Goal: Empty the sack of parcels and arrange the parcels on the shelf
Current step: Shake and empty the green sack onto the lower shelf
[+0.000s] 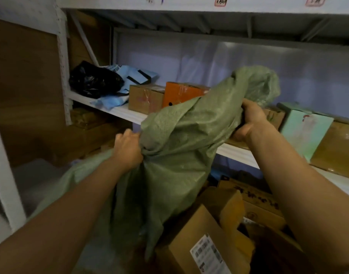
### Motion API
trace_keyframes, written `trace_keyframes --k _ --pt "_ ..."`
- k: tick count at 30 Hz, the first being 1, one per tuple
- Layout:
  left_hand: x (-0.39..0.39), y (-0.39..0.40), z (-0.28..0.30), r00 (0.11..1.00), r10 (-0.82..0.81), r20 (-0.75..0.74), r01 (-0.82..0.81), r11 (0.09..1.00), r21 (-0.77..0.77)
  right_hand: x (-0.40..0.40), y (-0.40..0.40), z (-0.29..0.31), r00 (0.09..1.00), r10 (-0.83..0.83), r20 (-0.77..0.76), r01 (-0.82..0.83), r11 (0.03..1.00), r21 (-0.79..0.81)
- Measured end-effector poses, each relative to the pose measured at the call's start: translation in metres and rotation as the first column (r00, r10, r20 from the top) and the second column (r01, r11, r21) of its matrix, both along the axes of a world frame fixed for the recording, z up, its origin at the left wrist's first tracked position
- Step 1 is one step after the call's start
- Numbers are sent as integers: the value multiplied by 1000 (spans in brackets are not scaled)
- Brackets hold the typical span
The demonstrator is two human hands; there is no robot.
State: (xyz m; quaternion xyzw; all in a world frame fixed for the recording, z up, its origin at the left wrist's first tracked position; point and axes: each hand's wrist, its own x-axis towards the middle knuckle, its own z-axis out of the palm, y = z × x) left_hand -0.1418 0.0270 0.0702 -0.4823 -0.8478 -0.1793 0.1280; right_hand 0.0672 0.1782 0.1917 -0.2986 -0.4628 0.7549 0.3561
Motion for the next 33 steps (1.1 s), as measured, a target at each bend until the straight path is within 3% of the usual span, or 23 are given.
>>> trace_keyframes --k 3,6,8,9,11,12,13,14,16,17,18,20,21,22,23,24,25,26,28,30,32,33 --pt "-19 -17 -31 957 -91 277 117 990 -78 -15 6 -6 1000 -15 5 15 1000 -3" --pt "-23 -42 -40 876 -143 460 202 976 -81 -39 10 -32 999 -34 28 34 999 9" --pt "-27 -58 -40 816 -134 562 212 974 -77 -53 36 -64 985 -94 146 84 994 77" --pt "-31 -66 -40 784 -122 609 205 976 -68 -56 42 -78 948 -153 280 124 985 118" --pt "-39 -85 -38 712 -93 696 156 987 -27 -59 39 -91 783 -350 514 191 922 337" --pt "-42 -93 -37 661 -90 745 115 993 18 -61 35 -98 698 -426 576 149 873 464" --pt "-44 -101 -36 595 -95 798 64 995 71 -64 24 -101 686 -463 562 87 819 568" --pt "-44 -107 -34 529 -119 840 29 992 122 -65 12 -100 761 -413 500 -7 765 644" --pt "-45 -113 -31 471 -193 861 20 978 209 -75 -13 -94 900 -114 422 -262 632 729" --pt "-43 -114 -29 460 -228 858 26 970 244 -82 -28 -92 867 33 497 -432 547 717" --pt "-41 -114 -27 450 -259 855 17 959 281 -91 -41 -95 777 130 616 -601 441 666" --pt "-33 -110 -19 397 -316 862 -48 930 363 -109 -70 -112 564 134 815 -817 233 527" --pt "-29 -107 -15 381 -330 864 -99 914 393 -114 -87 -123 533 116 838 -840 186 509" --pt "-26 -104 -10 354 -359 864 -130 896 425 -118 -96 -135 567 145 811 -821 182 541" --pt "-24 -102 -8 309 -409 859 -142 873 467 -122 -102 -146 635 213 742 -769 257 585" --pt "-25 -101 -6 266 -454 850 -154 851 503 -125 -106 -152 704 244 667 -700 397 593" --pt "-26 -101 -6 249 -472 846 -177 837 519 -128 -106 -154 757 219 616 -628 504 593" --pt "-27 -102 -5 271 -456 848 -203 834 513 -132 -106 -153 786 102 609 -555 551 623" --pt "-32 -105 -6 380 -331 864 -242 866 438 -134 -99 -152 798 -161 581 -423 536 730" --pt "-35 -109 -9 541 -135 830 -260 912 318 -134 -91 -147 793 -317 520 -250 609 753" --pt "-26 -112 -11 699 -72 711 -101 975 199 -134 -87 -144 856 -275 438 -52 797 602" --pt "-20 -111 -14 751 -84 655 12 993 114 -135 -88 -143 916 -177 361 6 904 427"
